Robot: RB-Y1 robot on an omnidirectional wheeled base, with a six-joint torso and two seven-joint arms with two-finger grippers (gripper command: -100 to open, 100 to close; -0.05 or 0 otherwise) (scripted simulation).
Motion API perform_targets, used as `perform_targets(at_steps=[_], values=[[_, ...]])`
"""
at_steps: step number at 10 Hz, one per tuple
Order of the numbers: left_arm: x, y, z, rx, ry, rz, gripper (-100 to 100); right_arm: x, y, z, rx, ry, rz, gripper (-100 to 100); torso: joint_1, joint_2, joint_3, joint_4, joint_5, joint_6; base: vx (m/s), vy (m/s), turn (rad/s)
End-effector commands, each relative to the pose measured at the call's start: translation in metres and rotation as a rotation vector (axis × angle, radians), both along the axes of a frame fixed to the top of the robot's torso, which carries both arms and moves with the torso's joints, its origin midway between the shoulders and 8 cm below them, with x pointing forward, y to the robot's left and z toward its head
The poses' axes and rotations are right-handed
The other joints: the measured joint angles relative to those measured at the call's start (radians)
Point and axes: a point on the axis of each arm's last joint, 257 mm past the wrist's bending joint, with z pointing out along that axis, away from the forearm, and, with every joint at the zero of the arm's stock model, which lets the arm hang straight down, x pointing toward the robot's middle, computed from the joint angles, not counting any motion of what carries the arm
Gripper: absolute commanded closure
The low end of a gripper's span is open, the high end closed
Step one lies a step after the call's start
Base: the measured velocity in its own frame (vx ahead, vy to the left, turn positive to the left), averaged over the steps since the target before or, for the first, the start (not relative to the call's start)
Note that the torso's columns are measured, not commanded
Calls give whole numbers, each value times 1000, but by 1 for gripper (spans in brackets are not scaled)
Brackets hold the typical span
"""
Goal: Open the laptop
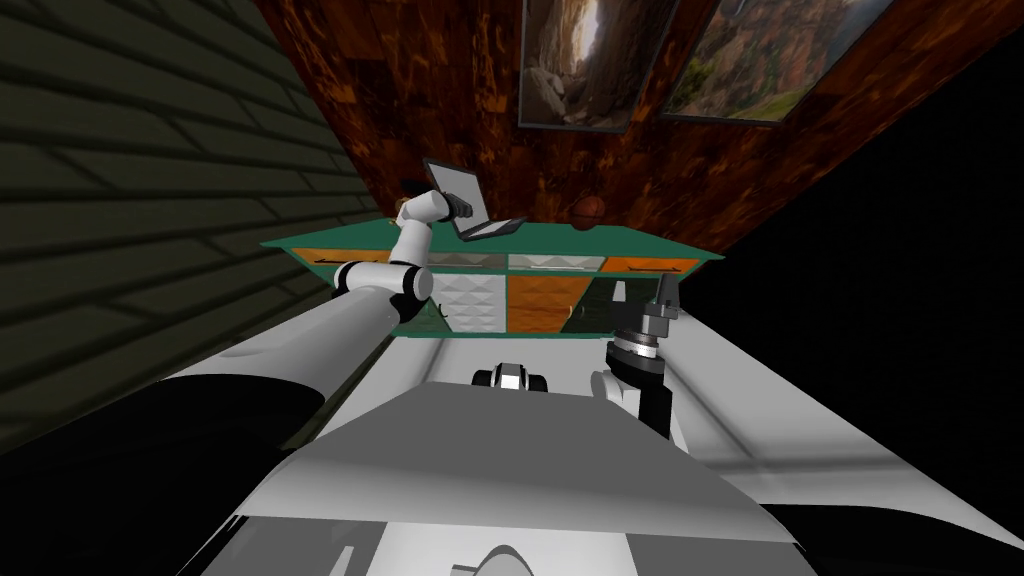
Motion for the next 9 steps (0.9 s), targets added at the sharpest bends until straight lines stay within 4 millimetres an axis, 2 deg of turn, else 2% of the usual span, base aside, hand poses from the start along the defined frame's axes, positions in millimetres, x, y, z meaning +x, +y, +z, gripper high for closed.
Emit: perform_targets(at_steps=[1, 5, 6, 7, 9], values=[[3, 4, -2, 105, -21, 26, 100, 0, 0, 0, 0, 0, 0, 0, 0, -3, -2, -1, 0, 0, -70, 8, -102], [8, 8, -5, 263, -49, 61, 100, 0, 0, 0, 0, 0, 0, 0, 0, -5, -4, -2, 0, 0, -55, -4, -98], [7, 7, -5, 235, -43, 56, 100, 0, 0, 0, 0, 0, 0, 0, 0, -4, -3, -2, 0, 0, -25, -2, -23], [7, 7, -7, 170, -28, 42, -100, 0, 0, 0, 0, 0, 0, 0, 0, -5, -3, -2, 0, 0, 16, 97, 29], [6, 5, -8, 96, -11, 27, -100, 0, 0, 0, 0, 0, 0, 0, 8, -6, -4, -2, 3, 0, 1, 171, 17]])
